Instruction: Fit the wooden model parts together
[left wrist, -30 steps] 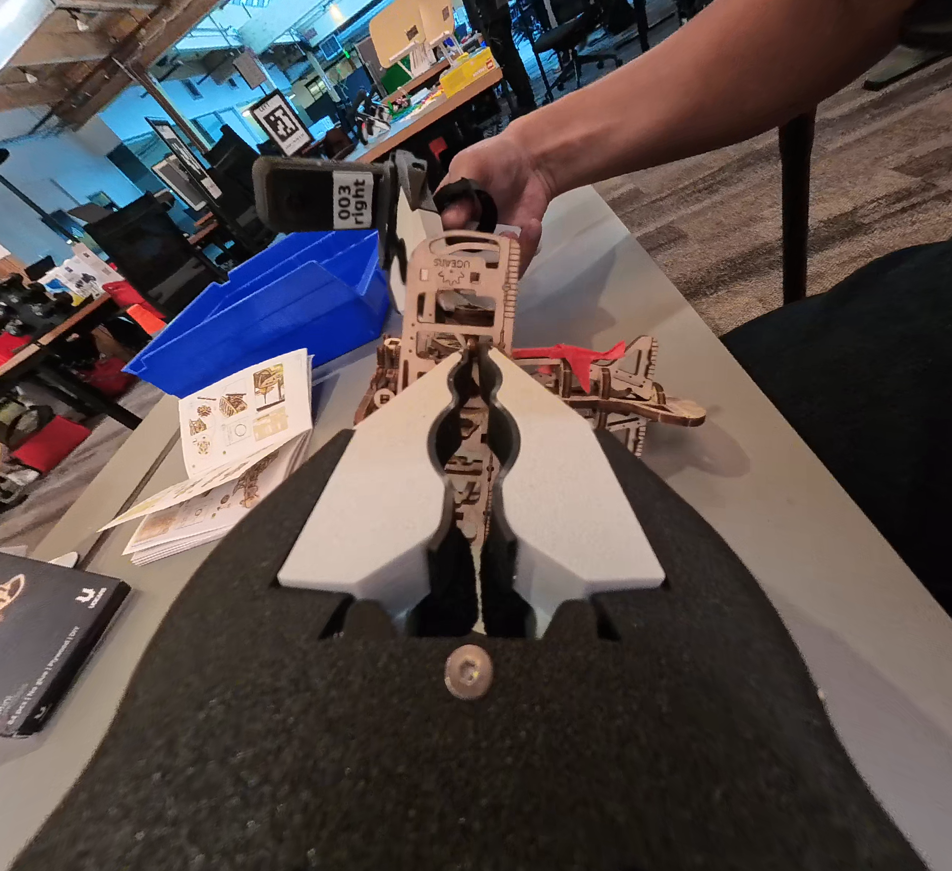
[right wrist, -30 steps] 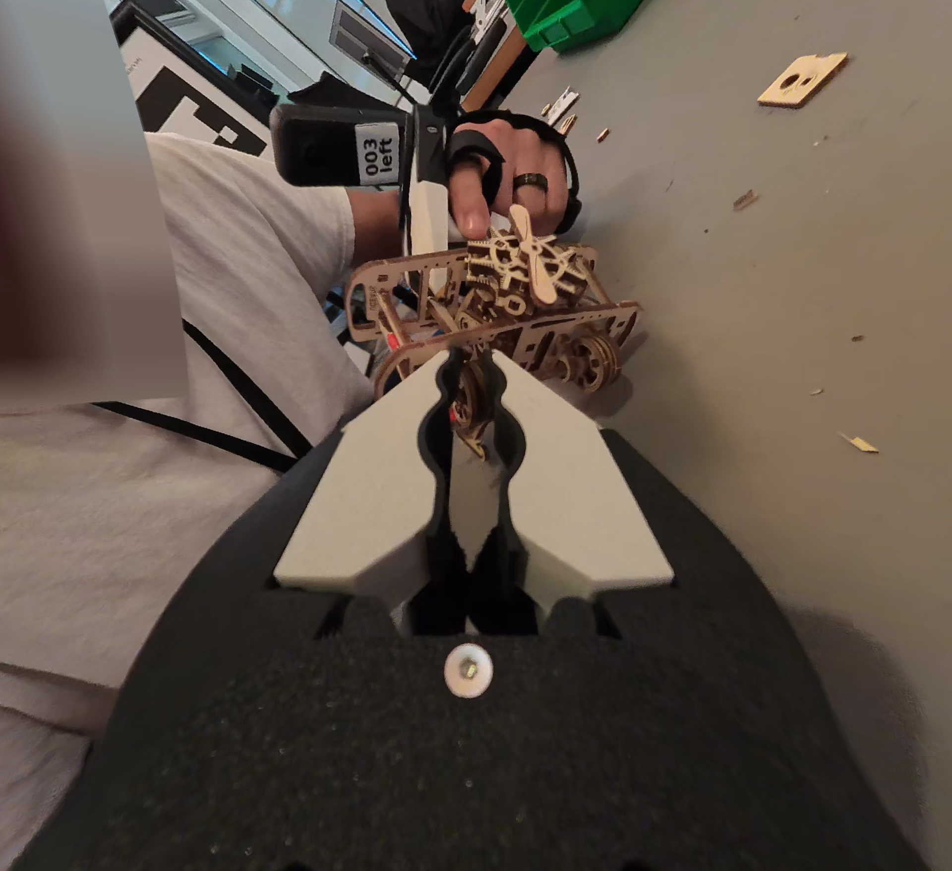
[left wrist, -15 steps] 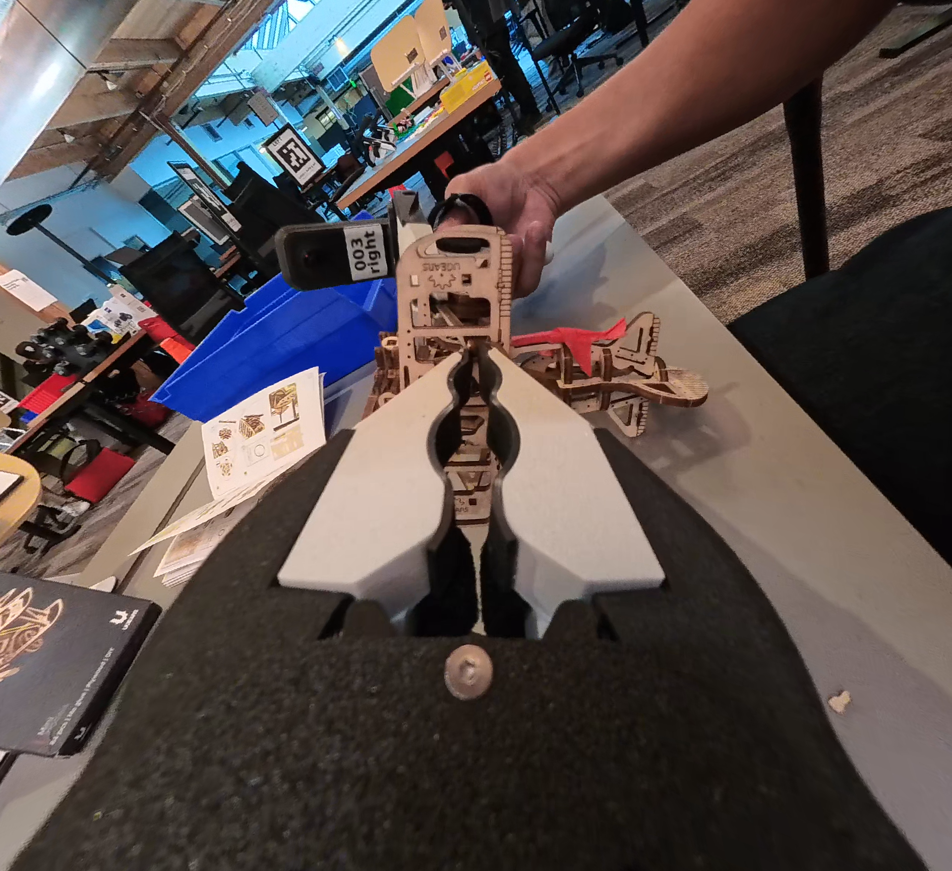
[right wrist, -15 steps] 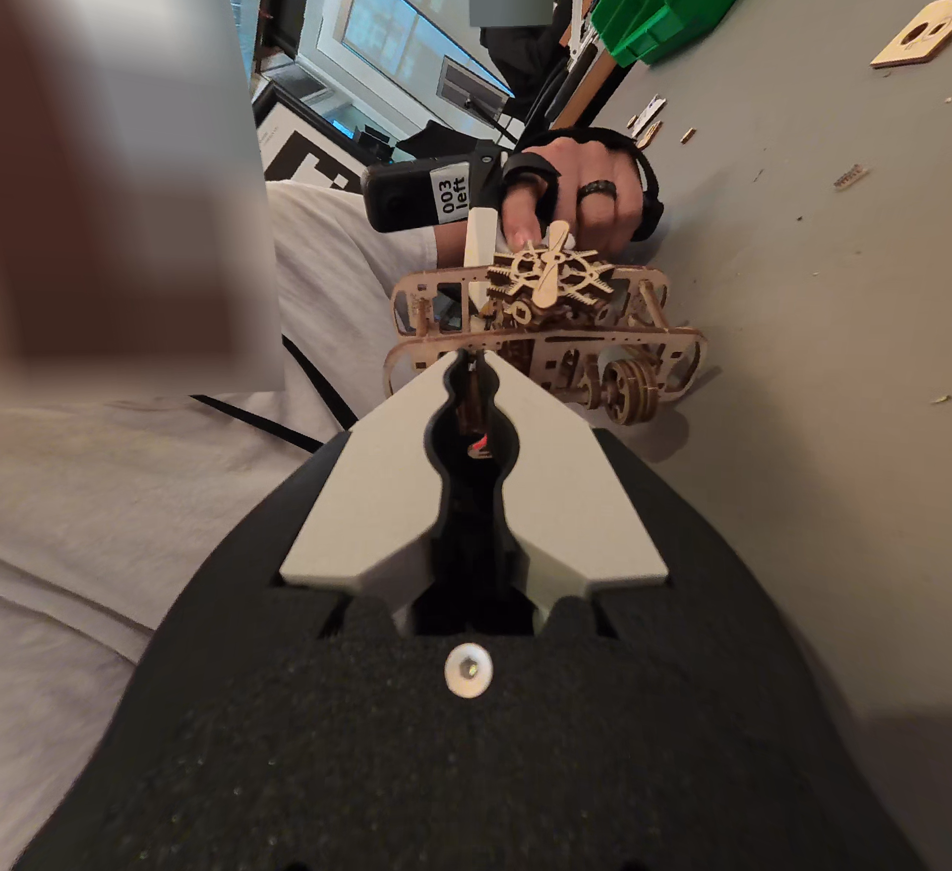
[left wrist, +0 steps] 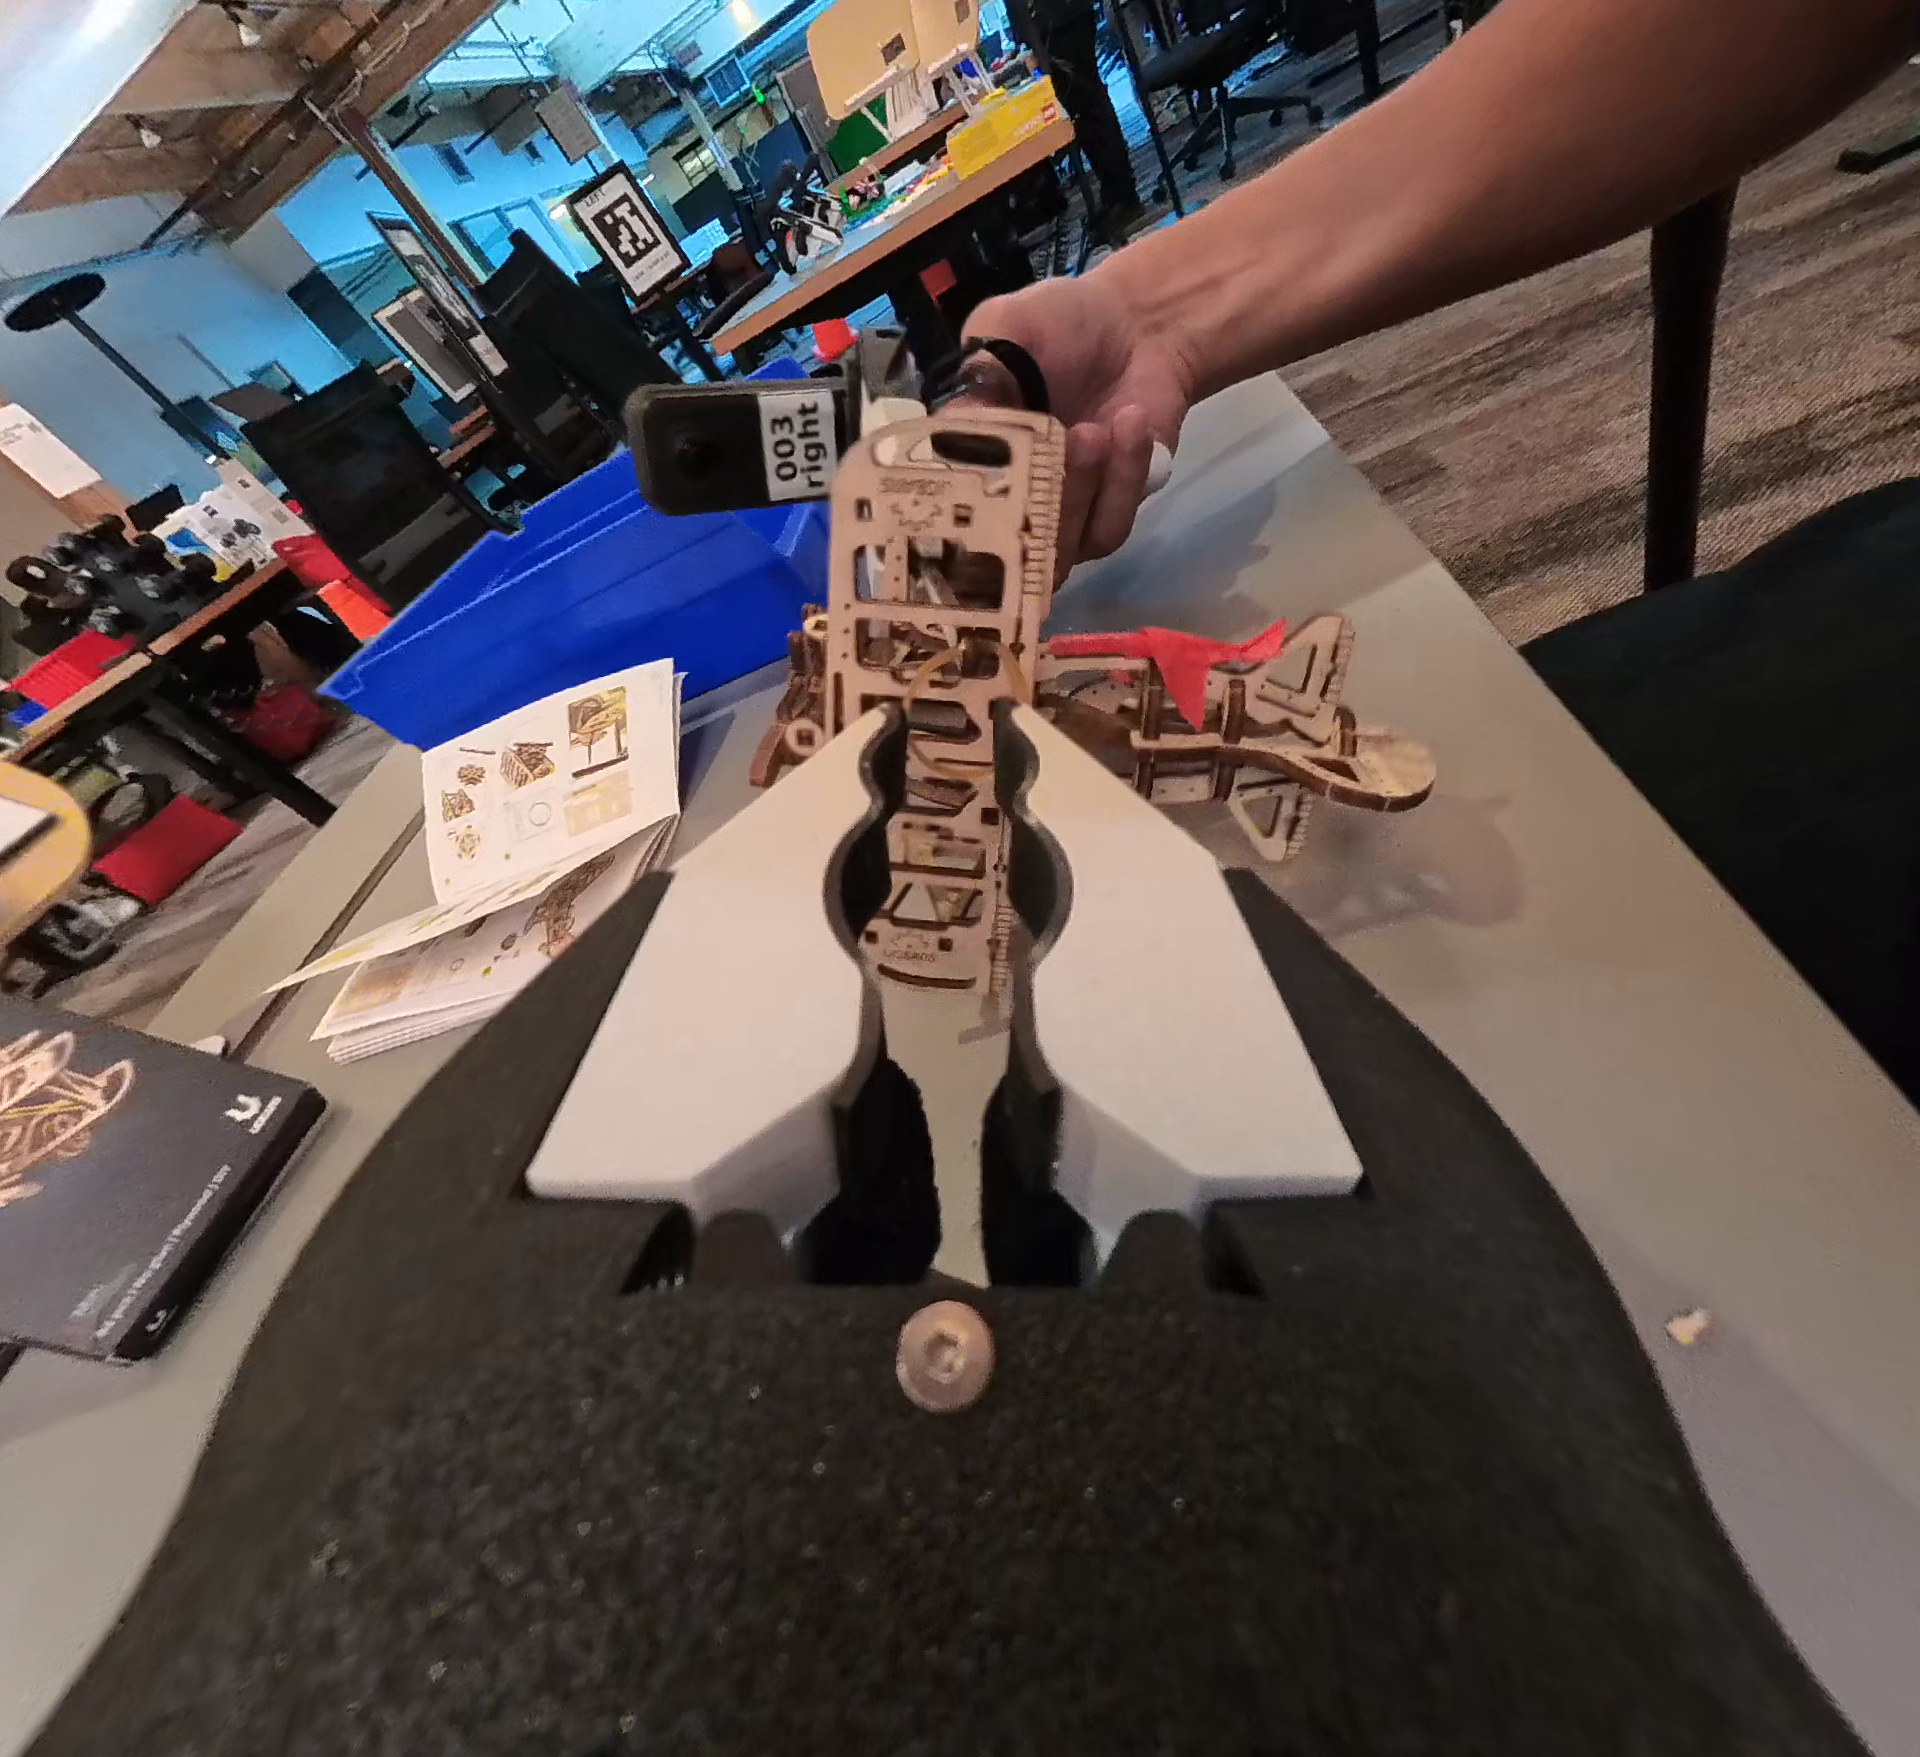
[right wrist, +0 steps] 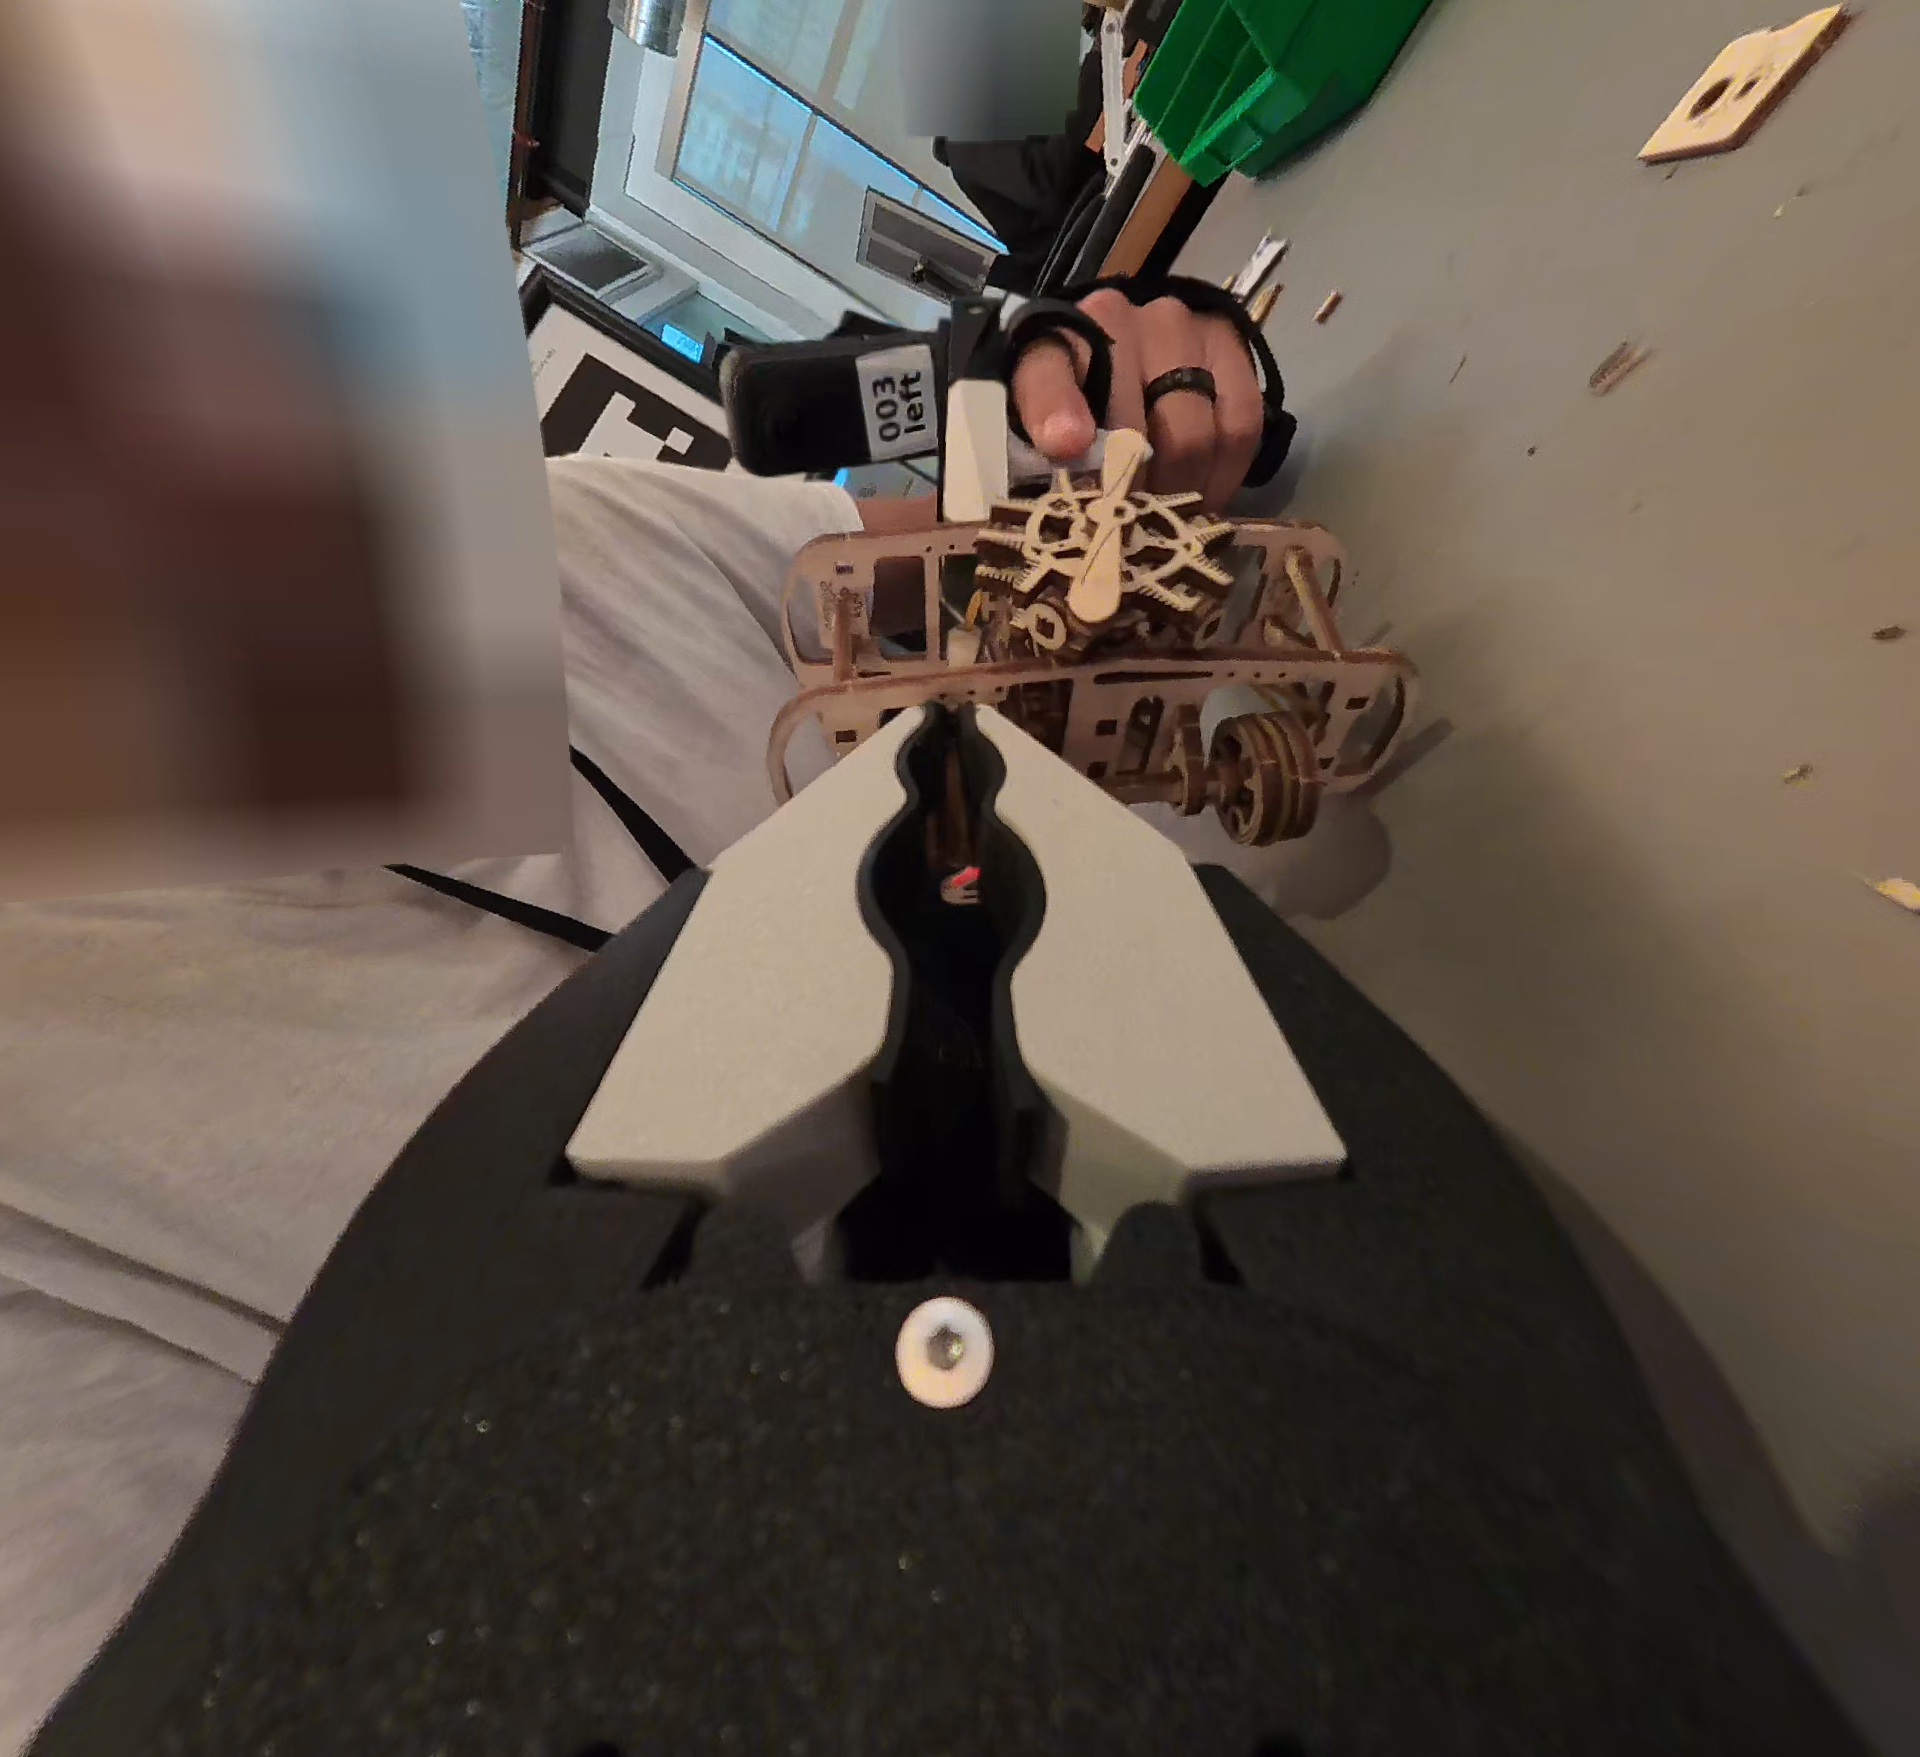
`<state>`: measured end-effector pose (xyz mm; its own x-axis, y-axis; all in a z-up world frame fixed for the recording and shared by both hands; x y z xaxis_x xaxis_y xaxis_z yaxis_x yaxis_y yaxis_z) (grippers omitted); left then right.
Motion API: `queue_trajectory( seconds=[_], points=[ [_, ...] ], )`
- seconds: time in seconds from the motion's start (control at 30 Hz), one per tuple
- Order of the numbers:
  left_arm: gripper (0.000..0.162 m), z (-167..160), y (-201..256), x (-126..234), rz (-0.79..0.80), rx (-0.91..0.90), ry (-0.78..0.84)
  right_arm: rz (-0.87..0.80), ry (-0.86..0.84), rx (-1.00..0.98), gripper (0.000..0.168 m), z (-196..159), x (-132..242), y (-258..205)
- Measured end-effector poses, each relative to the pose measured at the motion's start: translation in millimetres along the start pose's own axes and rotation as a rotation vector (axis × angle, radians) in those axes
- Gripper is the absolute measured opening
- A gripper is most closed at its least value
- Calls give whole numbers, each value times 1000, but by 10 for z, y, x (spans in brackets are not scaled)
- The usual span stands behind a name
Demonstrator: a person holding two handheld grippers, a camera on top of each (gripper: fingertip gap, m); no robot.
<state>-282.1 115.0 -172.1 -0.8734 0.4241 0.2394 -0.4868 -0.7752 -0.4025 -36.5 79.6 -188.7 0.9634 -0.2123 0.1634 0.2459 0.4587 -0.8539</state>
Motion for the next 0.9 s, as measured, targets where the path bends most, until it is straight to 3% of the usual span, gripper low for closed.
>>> queue_trajectory(
  seconds=[0.07, 0.17, 0.23, 0.47, 0.57, 0.9],
  points=[
    [23, 13, -35, 40, -5, 25, 22, -15, 10, -14, 0, 1, 9, 21],
    [62, 11, -85, 15, -64, 138, 39, -23, 3, -20, 0, 6, 8, 13],
    [70, 18, -76, -32, -58, 99, 12, -36, -3, -21, 0, 24, 2, 1],
    [63, 197, -191, -186, -87, 23, -34, -87, -12, -22, 0, 107, -60, -44],
    [45, 172, -211, -208, -105, -38, -82, -98, -8, -25, 0, 115, -79, -54],
    [45, 133, -184, -173, -69, -36, -47, -61, 67, -86, 0, 40, -26, 19]
  ],
)
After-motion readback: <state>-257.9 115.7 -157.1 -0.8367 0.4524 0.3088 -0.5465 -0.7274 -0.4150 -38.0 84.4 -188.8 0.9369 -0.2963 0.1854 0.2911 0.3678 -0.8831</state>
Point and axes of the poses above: each gripper's, where its closed fingertips meet, x back along the fingers, z out of its top, y = z × x across the jaws, the point moved 10 cm from there along x, back along the fingers, and after that the axes turned 15 degrees about -z, right-handed, at the moved point
